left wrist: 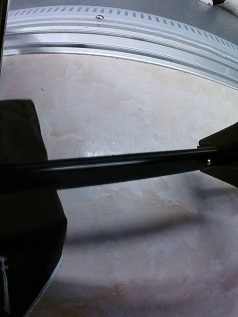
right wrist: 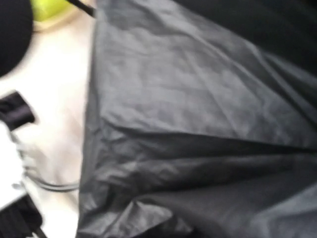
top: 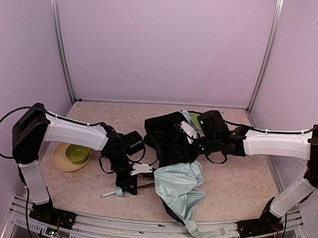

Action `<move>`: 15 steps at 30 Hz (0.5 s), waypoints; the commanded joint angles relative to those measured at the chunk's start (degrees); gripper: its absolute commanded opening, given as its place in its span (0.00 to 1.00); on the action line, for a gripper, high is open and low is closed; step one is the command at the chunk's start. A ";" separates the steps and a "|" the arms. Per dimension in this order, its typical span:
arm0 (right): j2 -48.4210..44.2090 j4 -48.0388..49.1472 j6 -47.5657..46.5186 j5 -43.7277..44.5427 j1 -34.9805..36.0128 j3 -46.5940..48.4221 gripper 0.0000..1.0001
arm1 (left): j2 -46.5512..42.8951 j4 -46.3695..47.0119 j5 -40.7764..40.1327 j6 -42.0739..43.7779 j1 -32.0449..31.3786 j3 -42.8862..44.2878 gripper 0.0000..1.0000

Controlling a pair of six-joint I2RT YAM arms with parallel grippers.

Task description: Put away the umbrella

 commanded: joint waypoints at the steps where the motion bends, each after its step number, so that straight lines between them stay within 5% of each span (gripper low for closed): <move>1: 5.22 1.87 2.23 -0.48 -2.82 1.32 0.53 | -2.83 3.53 -1.49 5.56 -1.26 -0.93 0.08; 8: 13.59 1.14 4.23 -5.33 -4.70 1.44 0.51 | -9.61 14.41 -11.38 1.22 0.02 -4.80 0.42; 15: 16.66 0.65 6.26 -6.97 -4.84 0.83 0.50 | -25.66 29.02 -20.43 -2.08 0.08 -12.87 0.63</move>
